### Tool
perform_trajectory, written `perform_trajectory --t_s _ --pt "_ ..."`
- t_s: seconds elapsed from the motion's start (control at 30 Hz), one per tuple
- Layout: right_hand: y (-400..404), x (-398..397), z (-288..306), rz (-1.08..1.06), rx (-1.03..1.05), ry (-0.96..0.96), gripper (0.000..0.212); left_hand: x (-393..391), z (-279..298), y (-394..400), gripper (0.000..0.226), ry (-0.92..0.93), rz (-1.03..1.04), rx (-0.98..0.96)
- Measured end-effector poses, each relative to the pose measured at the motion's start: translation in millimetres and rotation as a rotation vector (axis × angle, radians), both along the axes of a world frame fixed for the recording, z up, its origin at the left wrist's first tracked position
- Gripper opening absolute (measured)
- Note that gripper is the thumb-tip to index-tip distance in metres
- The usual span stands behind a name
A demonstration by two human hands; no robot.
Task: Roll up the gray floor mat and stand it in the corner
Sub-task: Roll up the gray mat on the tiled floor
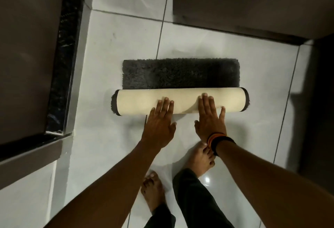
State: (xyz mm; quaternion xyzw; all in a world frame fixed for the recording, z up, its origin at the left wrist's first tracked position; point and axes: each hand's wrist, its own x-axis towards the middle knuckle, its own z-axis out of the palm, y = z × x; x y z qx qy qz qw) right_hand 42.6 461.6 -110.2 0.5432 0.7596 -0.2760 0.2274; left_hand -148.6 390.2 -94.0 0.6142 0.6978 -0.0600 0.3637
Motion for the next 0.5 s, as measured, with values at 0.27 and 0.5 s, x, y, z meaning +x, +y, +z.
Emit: perform_trajectory --t_s 0.27,0.5 --pt "122.7 -6.7 14.6 -0.301 0.023 0.22 0.062 33.6 -6.1 90.6 0.073 -0.036 0.028 -0.193" --pt "155.5 75.1 -29.8 -1.536 0.018 0.247 0.067 13.9 -34.6 180.8 0.078 0.064 0.083 -0.132"
